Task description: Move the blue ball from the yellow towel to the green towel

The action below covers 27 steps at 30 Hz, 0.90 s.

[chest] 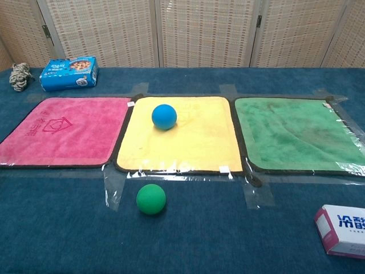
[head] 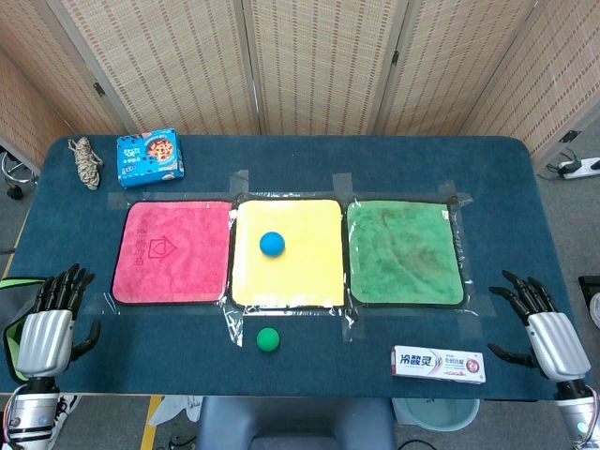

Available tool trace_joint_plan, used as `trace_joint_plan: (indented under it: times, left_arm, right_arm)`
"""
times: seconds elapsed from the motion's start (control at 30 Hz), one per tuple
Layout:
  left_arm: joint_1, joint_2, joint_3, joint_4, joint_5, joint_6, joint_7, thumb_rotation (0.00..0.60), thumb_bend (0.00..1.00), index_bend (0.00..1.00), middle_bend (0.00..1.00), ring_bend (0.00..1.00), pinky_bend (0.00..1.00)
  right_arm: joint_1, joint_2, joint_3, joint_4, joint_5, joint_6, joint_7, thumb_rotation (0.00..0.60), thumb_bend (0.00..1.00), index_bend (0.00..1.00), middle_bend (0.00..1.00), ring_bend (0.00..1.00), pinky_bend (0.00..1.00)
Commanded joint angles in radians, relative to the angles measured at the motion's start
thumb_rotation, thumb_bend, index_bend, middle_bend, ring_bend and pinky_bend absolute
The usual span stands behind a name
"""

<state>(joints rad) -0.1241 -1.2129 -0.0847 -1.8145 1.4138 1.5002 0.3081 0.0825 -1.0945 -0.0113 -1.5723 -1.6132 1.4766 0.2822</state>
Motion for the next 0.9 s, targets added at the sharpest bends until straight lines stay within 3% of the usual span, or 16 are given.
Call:
trace_joint_plan:
  times: [0.03, 0.67, 0.9]
  left_arm:
    - [-0.002, -0.003, -0.002, 0.002, -0.001, -0.001, 0.002, 0.6, 0.47, 0.15, 0.01, 0.01, 0.0]
    - [-0.001, -0.005, -0.001, 0.003, -0.002, 0.0, -0.003, 0.6, 0.47, 0.15, 0.01, 0.01, 0.0]
    - [0.008, -0.001, 0.002, 0.009, 0.002, 0.012, -0.023, 0.6, 0.47, 0.15, 0.01, 0.01, 0.0]
  right_arm:
    - [0.002, -0.002, 0.001, 0.002, 0.0, -0.003, 0.001, 0.6, 0.08, 0.2, 0.09, 0.09, 0.0]
    - [0.071, 0.009, 0.008, -0.017, -0.05, -0.06, 0.001, 0.6, 0.08, 0.2, 0.09, 0.1, 0.0]
    - [0.161, 0.007, 0.032, -0.045, -0.079, -0.144, -0.007, 0.6, 0.24, 0.2, 0.09, 0.1, 0.0]
